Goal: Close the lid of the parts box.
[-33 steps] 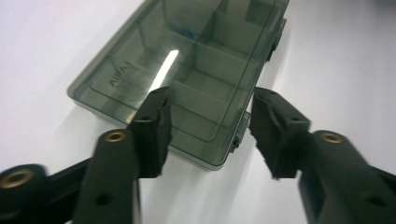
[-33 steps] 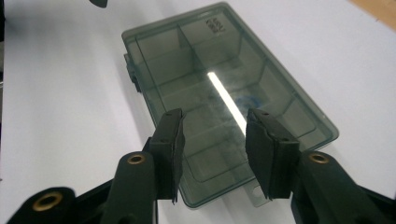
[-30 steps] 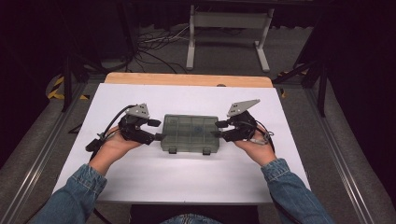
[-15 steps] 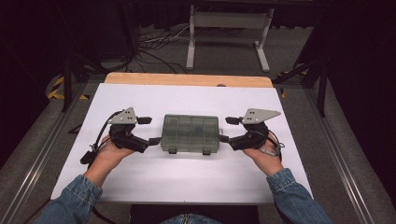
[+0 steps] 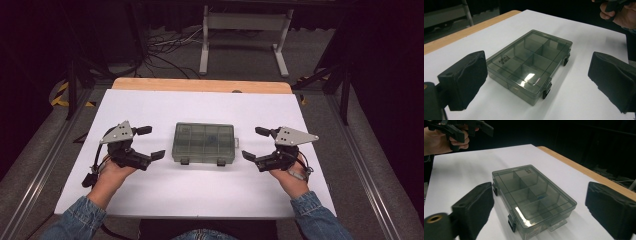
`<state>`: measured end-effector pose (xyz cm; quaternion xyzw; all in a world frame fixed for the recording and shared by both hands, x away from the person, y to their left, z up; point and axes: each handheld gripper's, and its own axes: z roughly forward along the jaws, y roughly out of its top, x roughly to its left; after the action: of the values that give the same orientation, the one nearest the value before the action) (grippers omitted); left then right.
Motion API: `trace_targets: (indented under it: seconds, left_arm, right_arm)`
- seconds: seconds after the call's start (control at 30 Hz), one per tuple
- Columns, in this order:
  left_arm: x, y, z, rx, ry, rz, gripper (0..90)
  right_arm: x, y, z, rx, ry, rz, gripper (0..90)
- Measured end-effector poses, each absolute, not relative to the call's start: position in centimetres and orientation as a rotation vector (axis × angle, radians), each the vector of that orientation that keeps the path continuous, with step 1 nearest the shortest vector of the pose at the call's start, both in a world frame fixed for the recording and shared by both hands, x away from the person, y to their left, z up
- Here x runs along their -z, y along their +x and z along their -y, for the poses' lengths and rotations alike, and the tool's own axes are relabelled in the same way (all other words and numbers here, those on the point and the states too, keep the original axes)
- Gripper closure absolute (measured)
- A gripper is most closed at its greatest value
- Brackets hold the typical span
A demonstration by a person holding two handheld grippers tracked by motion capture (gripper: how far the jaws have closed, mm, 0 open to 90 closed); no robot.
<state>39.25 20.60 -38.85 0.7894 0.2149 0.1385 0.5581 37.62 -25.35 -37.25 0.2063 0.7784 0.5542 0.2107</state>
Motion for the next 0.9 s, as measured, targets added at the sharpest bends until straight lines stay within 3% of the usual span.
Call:
trace_targets:
  seconds: [0.23,0.9]
  left_arm:
    - [40.3,38.4,-21.4,-0.343,1.791,-0.511,2.4]
    - [44.0,36.3,-23.7,-0.398,1.718,-0.529,0.6]
  right_arm:
    - [38.4,36.9,26.2,-1.549,0.577,-2.105,0.1]
    - [41.9,34.9,28.6,-1.601,0.531,-2.037,0.0]
